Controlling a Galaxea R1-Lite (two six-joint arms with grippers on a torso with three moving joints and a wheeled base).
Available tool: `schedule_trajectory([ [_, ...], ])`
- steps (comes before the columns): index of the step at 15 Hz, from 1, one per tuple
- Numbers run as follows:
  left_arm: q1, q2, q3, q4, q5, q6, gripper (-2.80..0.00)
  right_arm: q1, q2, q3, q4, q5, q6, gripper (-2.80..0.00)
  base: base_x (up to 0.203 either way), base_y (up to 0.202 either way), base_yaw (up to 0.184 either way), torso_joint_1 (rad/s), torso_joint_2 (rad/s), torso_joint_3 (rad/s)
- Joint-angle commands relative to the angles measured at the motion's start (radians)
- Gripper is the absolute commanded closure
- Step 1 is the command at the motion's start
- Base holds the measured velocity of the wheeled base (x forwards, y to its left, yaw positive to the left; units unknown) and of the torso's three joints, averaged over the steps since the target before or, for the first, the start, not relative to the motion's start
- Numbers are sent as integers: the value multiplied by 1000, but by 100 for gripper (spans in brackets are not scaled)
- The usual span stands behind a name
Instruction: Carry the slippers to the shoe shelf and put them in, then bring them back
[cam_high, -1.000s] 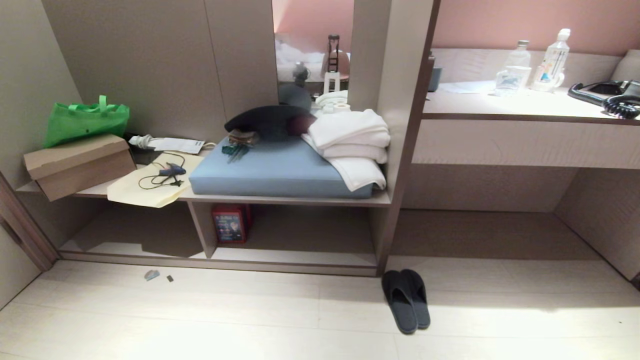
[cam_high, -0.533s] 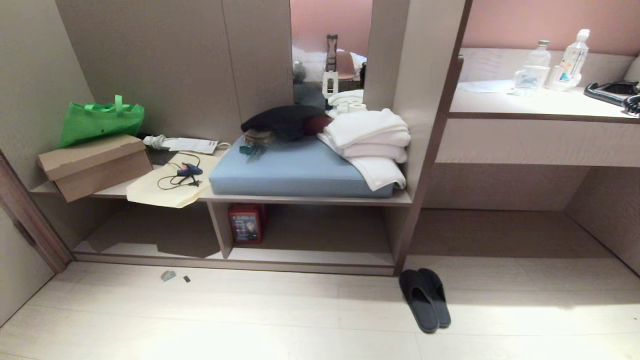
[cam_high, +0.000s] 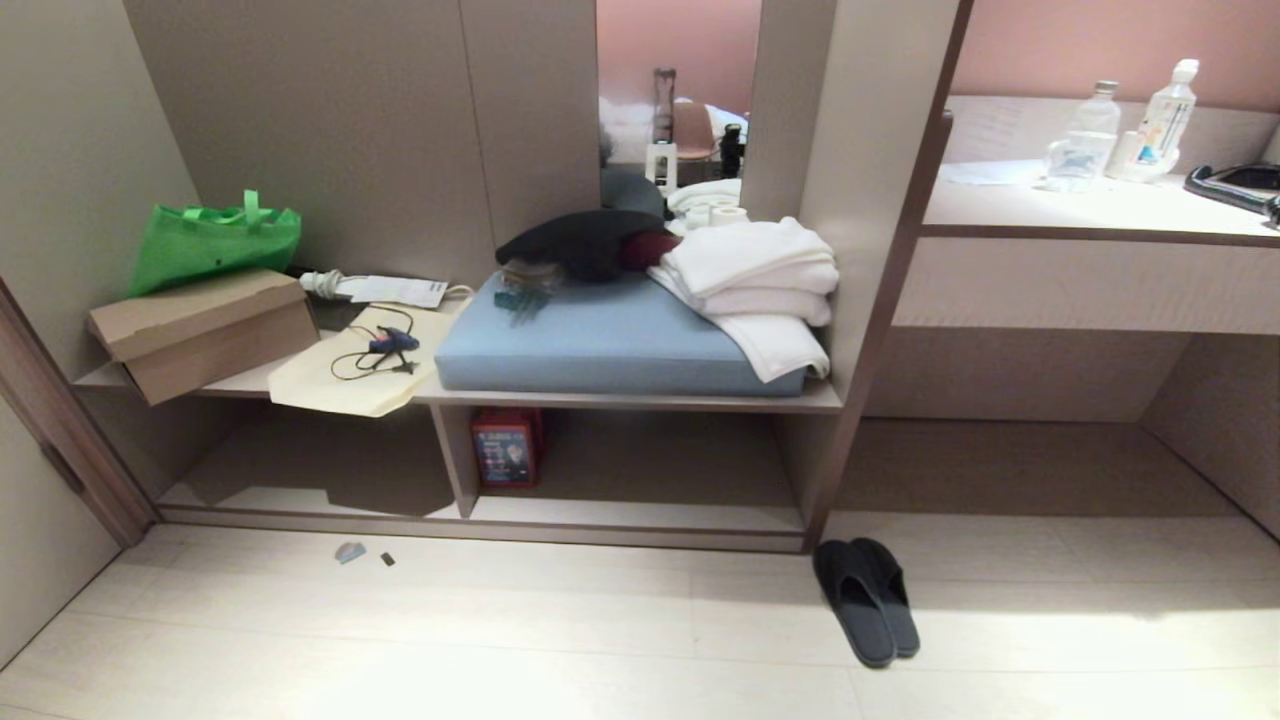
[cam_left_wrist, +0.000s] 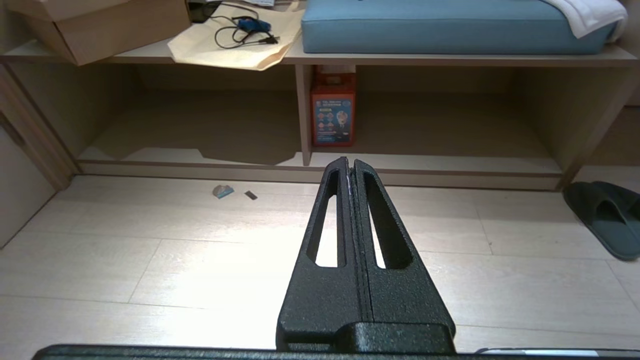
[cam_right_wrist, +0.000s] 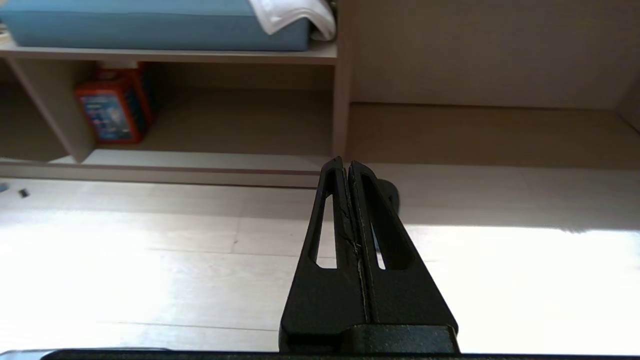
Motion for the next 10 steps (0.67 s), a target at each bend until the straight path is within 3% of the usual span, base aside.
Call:
schedule_trajectory([
  [1,-1,-1,8,0,0,-1,0,0,2,0,-1,0,1,0,0,0,0,0,0,0],
  [10,0,-1,8,0,0,-1,0,0,2,0,-1,0,1,0,0,0,0,0,0,0],
])
